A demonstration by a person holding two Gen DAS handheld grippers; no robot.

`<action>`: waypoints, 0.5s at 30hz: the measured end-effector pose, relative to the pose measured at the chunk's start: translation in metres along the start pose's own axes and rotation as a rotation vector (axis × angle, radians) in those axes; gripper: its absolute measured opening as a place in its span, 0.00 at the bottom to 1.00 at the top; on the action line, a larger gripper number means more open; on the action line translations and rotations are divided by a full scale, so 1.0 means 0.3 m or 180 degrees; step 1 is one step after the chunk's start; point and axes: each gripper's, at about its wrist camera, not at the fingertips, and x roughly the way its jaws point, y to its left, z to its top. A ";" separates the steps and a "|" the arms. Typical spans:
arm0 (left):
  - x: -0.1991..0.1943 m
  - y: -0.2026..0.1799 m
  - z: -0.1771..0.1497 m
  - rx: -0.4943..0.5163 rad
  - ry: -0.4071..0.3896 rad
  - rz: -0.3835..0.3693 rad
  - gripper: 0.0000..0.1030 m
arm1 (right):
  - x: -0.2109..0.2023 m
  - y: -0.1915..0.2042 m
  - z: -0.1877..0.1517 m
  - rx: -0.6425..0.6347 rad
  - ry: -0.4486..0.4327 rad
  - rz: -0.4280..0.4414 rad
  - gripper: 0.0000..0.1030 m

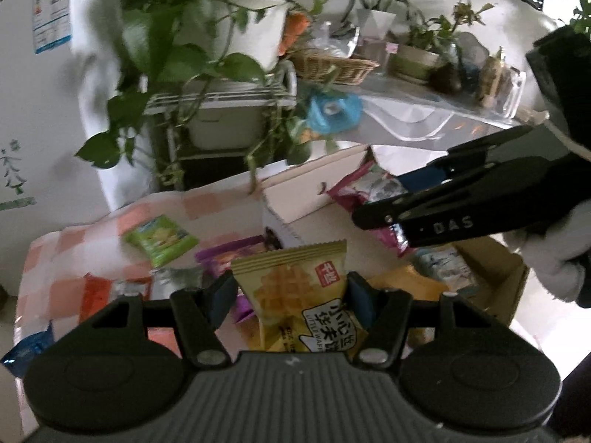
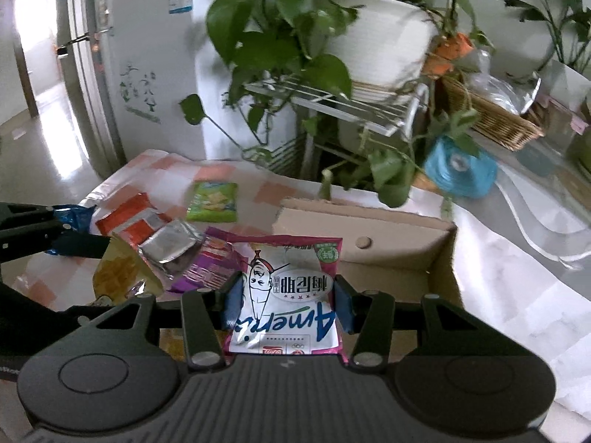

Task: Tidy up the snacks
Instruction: 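Lower both packets into the box and open both grippers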

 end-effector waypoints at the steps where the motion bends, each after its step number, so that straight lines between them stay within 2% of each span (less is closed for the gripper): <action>1: 0.004 -0.009 0.004 0.0009 0.0009 -0.0018 0.61 | -0.001 -0.009 -0.004 0.0008 0.0011 -0.0017 0.55; 8: 0.045 -0.066 0.023 0.0025 -0.0014 -0.0119 0.61 | -0.007 -0.090 -0.024 0.0136 0.0039 -0.0181 0.55; 15: 0.099 -0.088 0.021 -0.0215 0.0004 -0.0348 0.61 | -0.003 -0.157 -0.044 0.0333 0.0090 -0.0329 0.55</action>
